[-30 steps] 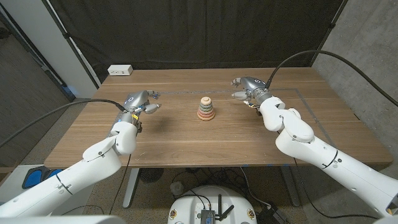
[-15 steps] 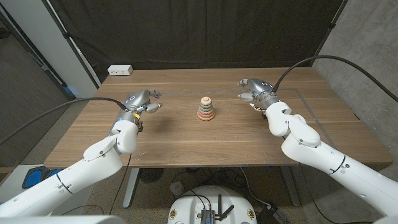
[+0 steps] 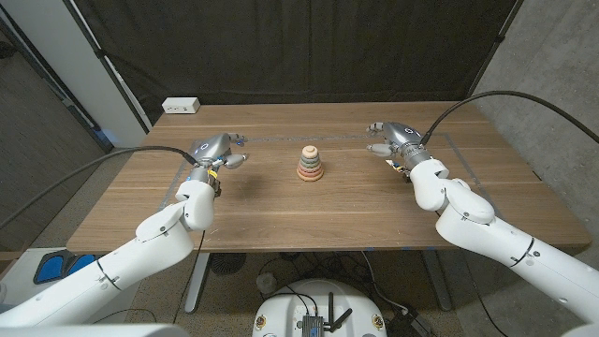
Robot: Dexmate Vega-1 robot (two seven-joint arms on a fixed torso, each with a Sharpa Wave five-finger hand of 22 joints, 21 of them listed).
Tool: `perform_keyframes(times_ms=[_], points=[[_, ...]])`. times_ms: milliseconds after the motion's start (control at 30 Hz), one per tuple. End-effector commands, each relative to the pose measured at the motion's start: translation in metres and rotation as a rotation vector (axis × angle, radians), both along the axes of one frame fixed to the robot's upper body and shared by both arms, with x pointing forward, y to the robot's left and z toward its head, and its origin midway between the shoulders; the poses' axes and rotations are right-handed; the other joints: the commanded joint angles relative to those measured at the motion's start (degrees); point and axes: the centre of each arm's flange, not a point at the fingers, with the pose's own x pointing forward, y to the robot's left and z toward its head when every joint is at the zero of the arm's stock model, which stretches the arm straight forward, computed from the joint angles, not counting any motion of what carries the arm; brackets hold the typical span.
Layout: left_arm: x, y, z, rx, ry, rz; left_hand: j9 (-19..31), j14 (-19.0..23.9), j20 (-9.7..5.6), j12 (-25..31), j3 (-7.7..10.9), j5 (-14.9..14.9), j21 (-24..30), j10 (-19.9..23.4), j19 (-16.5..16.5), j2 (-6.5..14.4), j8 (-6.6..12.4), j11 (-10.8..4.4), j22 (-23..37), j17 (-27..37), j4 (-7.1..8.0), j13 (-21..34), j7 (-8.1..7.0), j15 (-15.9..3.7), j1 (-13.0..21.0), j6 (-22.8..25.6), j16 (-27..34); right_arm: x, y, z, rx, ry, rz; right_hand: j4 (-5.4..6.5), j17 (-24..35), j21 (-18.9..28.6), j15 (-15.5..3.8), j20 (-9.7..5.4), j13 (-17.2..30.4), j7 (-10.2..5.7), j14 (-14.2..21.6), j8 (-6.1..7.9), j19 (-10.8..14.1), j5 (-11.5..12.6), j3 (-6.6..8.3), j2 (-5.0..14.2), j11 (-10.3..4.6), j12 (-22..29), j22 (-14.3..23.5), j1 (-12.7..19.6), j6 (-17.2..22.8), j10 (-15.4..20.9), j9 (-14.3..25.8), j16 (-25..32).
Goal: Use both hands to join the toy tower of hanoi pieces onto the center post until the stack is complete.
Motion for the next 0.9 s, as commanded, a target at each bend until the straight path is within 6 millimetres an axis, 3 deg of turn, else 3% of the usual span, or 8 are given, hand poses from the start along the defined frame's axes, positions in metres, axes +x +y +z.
perform_keyframes(times_ms=[33,600,900], points=[[0.003,-0.013,0.003,-0.010,-0.014,0.017,0.21,0.25,-6.19,-0.22,-0.21,-0.08,0.17,-0.35,0.40,-0.64,-0.08,-0.08,0.04,0.15,-0.20,0.04,0.02,-0.07,-0.16,-0.15,0.24,0.010,-0.018,-0.008,0.012,-0.007,-0.017,0.10,0.07,0.39,-0.60,-2.74,0.13,-0.35,0.56,0.60,0.51,0.35,0.39,0.36,0.01,0.15,0.16,0.57,1.28,0.03,0.10,0.38],[0.022,0.005,0.002,-0.035,0.039,-0.034,0.11,-0.78,-6.21,-0.33,-0.66,-0.03,-0.30,-1.87,-0.19,-0.91,-0.31,0.01,-0.09,-0.79,-0.08,-0.21,0.10,-0.09,-1.06,-1.24,-0.61,0.011,-0.025,-0.026,0.062,-0.071,-0.068,-0.23,-0.06,0.44,-0.56,-2.66,0.38,-0.82,0.27,0.70,0.26,0.43,0.35,-0.69,-0.39,0.21,0.28,1.11,2.02,-0.17,-0.06,0.63],[0.033,0.004,-0.016,-0.132,-0.050,-0.058,0.07,-0.87,-6.09,-0.36,-1.01,-0.17,-0.27,-2.16,-0.17,-1.06,-0.20,0.43,-0.05,-1.12,0.06,-0.43,0.27,-0.09,-1.53,-1.20,-0.71,0.018,-0.031,-0.027,0.005,-0.076,-0.110,-0.12,0.00,0.63,-0.54,-2.57,0.36,-0.74,0.41,0.59,0.12,0.41,0.29,-0.88,-0.42,0.26,0.46,1.15,1.96,0.07,-0.13,0.82]])
